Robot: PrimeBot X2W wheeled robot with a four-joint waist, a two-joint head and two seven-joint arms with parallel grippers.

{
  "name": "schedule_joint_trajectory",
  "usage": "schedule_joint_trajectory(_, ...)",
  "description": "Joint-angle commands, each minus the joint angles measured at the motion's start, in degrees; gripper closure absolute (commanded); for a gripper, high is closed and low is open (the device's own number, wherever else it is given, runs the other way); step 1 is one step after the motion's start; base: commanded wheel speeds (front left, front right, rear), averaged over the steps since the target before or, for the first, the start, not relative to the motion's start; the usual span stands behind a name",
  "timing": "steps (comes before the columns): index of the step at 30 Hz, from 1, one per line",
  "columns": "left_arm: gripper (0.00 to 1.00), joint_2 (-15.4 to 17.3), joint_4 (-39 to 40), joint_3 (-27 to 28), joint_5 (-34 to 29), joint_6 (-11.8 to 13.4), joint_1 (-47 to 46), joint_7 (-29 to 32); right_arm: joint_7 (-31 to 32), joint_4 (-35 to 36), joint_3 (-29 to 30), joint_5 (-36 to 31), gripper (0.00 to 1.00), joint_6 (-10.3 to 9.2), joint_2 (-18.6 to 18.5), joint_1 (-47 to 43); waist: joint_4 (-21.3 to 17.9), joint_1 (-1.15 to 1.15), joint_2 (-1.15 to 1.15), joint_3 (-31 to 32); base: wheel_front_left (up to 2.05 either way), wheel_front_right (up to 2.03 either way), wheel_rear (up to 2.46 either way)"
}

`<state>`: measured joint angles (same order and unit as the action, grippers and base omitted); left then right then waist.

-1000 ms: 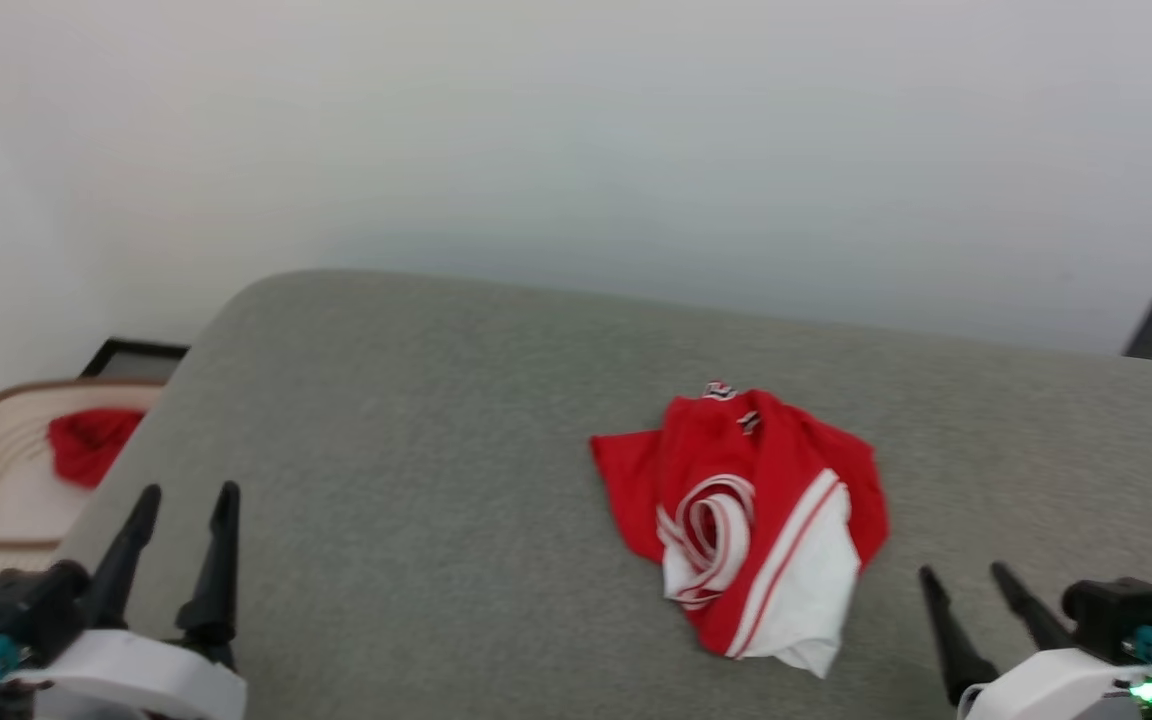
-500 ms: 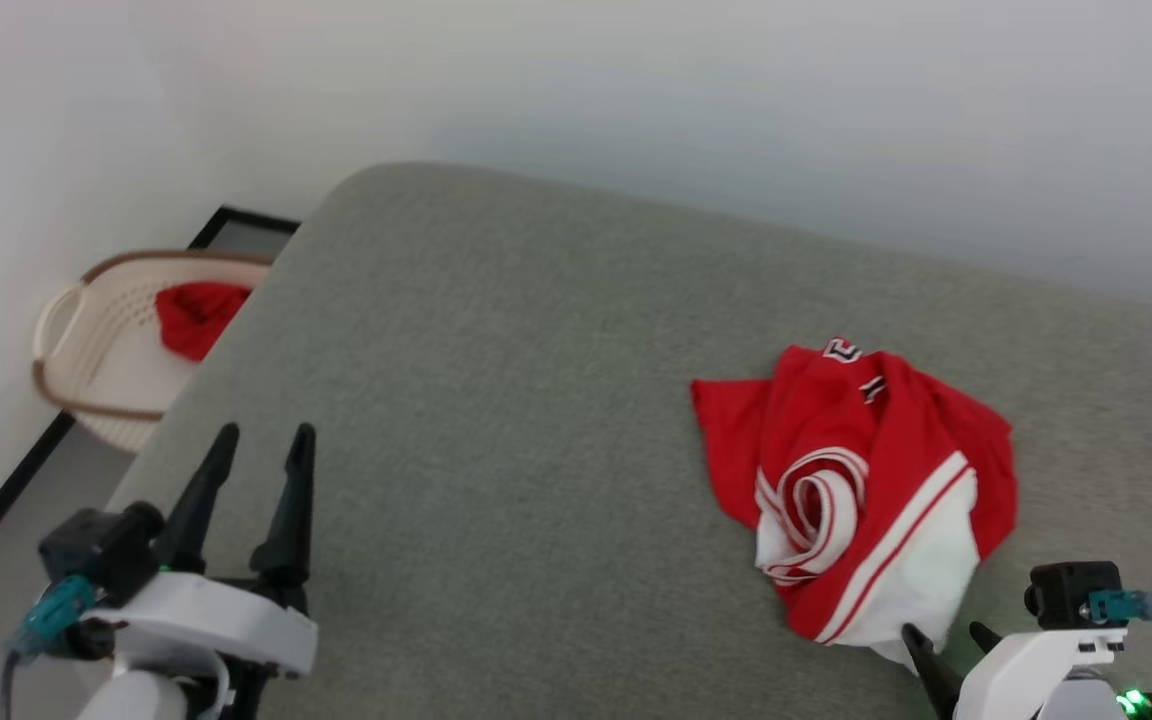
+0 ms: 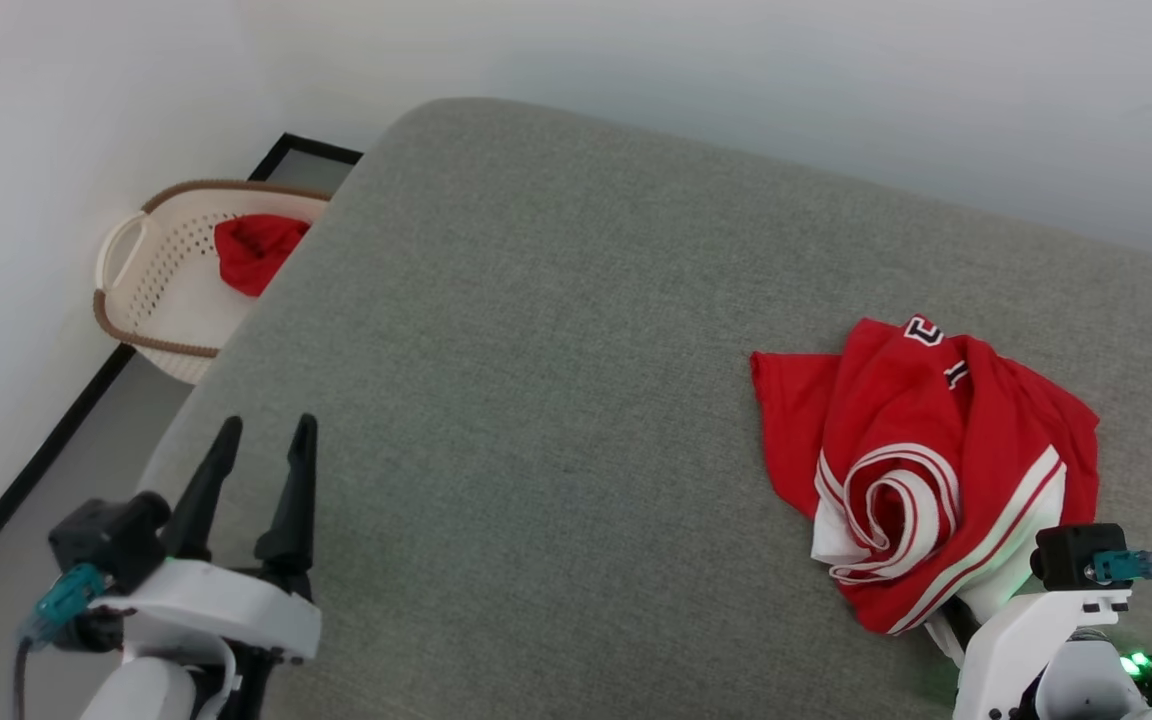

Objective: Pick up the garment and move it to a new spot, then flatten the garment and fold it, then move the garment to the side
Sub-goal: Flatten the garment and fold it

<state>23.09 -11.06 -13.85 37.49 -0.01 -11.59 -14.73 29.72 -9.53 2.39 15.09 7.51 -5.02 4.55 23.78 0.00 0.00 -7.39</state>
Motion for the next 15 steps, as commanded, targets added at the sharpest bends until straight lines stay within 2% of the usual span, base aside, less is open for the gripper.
schedule_joint_trajectory(1, 0.0, 0.1, -0.26, 0.48, -0.49, -0.05, 0.75, -0.31, 0.13, -0.25, 0.13, -0.44, 1.0, -0.04, -0.22, -0.05, -0.97, 0.0, 0.0, 1.1, 0.0, 0.0, 0.0)
schedule_joint_trajectory(15, 0.0, 2.18, 1.1, 2.68, -0.47, 0.98, 6.46, -0.05, 3.5, 7.55, 5.05, -0.89, 1.0, -0.04, -5.05, -1.6, -7.15, 0.0, 0.0, 8.75, 0.0, 0.0, 0.0)
